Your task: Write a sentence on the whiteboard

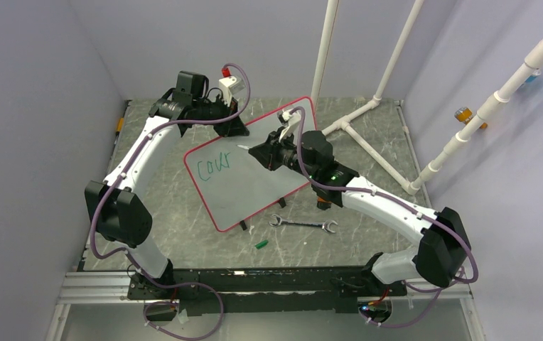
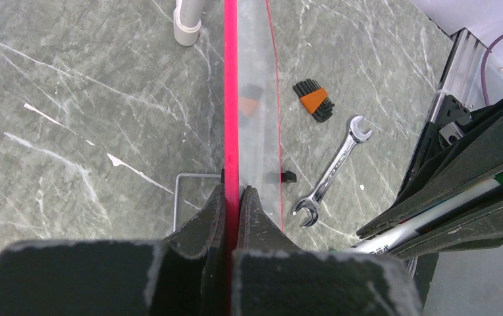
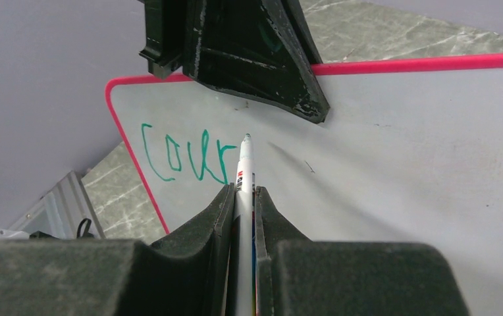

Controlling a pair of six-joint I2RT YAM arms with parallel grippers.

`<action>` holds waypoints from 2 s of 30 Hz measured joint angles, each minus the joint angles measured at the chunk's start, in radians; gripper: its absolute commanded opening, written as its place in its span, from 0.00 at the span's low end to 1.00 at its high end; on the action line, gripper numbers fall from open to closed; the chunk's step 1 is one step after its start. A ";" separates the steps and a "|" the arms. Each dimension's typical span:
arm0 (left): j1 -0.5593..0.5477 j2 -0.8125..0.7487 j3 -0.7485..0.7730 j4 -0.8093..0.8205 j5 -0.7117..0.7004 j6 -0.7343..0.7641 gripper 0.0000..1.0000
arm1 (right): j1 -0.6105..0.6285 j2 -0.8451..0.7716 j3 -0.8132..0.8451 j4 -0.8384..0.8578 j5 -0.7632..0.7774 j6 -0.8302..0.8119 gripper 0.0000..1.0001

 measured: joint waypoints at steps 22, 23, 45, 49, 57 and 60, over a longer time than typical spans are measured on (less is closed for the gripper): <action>-0.002 -0.002 0.000 0.000 -0.004 -0.003 0.00 | -0.007 0.032 -0.003 -0.018 0.020 -0.005 0.00; -0.002 -0.002 0.000 0.000 -0.005 -0.003 0.00 | -0.007 0.034 -0.002 -0.017 0.017 -0.005 0.00; 0.000 -0.002 -0.002 0.001 -0.011 -0.002 0.00 | -0.005 0.068 -0.012 -0.015 -0.076 0.017 0.00; 0.000 -0.002 -0.002 0.002 -0.011 -0.002 0.00 | -0.004 0.062 -0.018 -0.017 -0.072 0.016 0.00; -0.001 -0.002 -0.002 0.002 -0.011 -0.002 0.00 | -0.003 0.047 -0.018 -0.050 -0.026 0.016 0.00; -0.001 -0.002 -0.002 0.002 -0.011 -0.002 0.00 | -0.006 0.042 -0.018 -0.055 -0.017 0.017 0.00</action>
